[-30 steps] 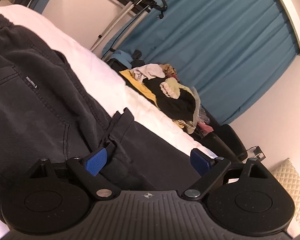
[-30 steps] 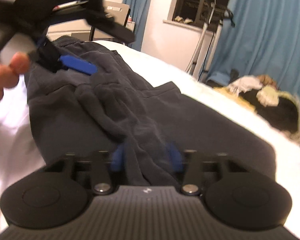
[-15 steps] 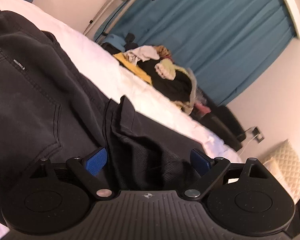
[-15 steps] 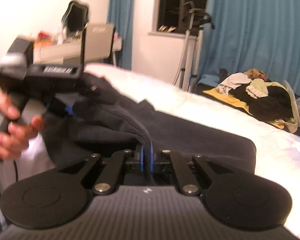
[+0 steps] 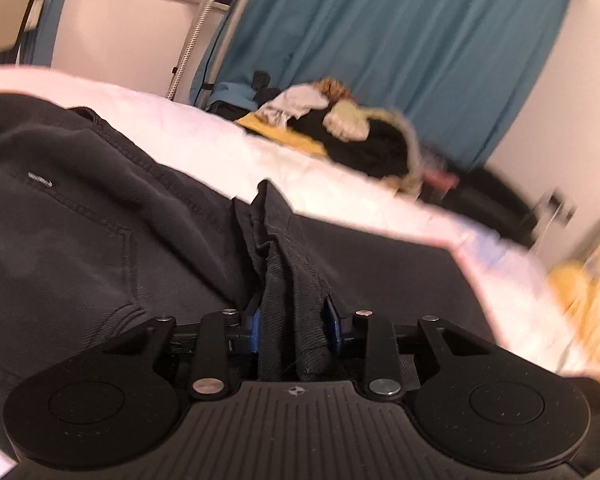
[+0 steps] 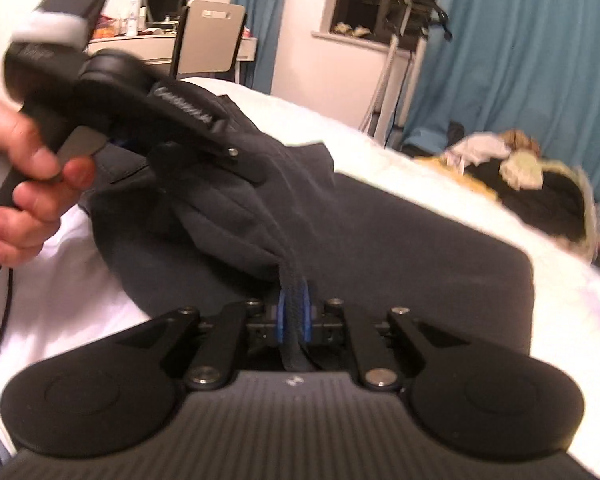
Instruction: Fold clothes
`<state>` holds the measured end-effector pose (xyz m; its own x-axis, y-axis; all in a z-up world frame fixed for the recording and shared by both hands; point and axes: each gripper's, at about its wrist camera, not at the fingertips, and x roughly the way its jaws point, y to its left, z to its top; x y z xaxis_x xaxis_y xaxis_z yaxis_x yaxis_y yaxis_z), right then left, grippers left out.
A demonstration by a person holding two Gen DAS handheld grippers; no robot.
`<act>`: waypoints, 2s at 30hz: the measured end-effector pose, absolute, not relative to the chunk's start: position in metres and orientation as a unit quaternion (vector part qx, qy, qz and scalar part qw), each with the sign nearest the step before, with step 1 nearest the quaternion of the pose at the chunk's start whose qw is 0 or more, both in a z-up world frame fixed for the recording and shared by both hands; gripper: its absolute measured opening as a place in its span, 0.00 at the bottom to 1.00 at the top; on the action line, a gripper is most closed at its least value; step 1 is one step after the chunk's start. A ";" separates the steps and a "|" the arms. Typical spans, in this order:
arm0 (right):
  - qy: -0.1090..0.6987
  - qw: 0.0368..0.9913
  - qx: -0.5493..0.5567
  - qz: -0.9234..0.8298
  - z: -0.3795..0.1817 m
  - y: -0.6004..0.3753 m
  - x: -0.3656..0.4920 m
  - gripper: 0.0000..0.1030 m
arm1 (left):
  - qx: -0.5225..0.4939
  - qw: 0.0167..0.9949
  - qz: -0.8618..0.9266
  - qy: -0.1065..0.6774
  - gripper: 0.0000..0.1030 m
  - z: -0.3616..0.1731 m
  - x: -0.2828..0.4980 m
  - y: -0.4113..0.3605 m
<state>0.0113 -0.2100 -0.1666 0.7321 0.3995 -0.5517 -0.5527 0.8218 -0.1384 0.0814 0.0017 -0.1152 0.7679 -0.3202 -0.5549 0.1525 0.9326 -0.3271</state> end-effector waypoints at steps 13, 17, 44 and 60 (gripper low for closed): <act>0.286 0.920 -0.106 0.246 -0.179 -0.206 0.015 0.17 | -0.079 0.938 -0.116 0.318 0.51 -0.127 0.077 -0.004; 0.289 0.921 -0.096 0.244 -0.180 -0.207 0.015 0.17 | -0.092 0.949 -0.112 0.282 0.71 -0.110 0.060 -0.003; 0.280 0.923 0.263 0.015 -0.181 -0.363 0.048 0.89 | -0.051 0.945 -0.077 0.314 0.71 -0.133 0.080 -0.007; 0.221 0.859 0.423 0.186 -0.184 -0.364 0.038 0.84 | -0.048 0.945 -0.079 0.315 0.72 -0.133 0.081 -0.008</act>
<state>0.0379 -0.3641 -0.1837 0.8328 0.5068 -0.2225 -0.1319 0.5722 0.8095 0.0806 -0.0082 -0.1331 0.7889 -0.1797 -0.5877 0.1193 0.9829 -0.1403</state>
